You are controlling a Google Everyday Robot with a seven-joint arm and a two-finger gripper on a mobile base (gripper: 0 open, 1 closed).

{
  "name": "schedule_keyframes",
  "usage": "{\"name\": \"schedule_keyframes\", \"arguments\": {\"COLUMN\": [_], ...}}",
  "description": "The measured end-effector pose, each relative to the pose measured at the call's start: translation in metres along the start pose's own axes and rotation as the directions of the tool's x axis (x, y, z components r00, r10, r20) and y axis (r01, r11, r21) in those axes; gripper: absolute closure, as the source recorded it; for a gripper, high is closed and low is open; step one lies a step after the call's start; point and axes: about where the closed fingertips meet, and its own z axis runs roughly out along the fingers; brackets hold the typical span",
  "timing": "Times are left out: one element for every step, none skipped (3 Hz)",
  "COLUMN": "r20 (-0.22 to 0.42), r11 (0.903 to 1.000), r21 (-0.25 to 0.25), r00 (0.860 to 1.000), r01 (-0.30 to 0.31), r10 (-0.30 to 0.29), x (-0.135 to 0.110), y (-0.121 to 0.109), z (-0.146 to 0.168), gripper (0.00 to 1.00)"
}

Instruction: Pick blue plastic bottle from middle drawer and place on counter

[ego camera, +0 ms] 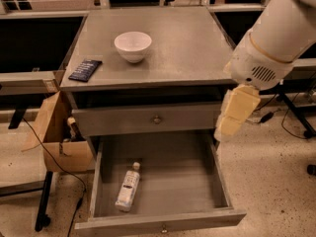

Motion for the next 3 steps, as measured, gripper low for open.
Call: {"name": "schedule_keyframes", "arguments": {"r20": [0.069, 0.131, 0.111], "r11": [0.9887, 0.931, 0.8061], "r21": [-0.1, -0.222, -0.335], "r00": [0.991, 0.937, 0.829], "r01": [-0.112, -0.29, -0.488], "r10": [0.119, 0.323, 0.548], "x": [-0.036, -0.062, -0.073], "y": [0.009, 0.042, 0.086], "z": [0.063, 0.118, 0.173], "gripper": [0.0, 0.0, 0.0]}}
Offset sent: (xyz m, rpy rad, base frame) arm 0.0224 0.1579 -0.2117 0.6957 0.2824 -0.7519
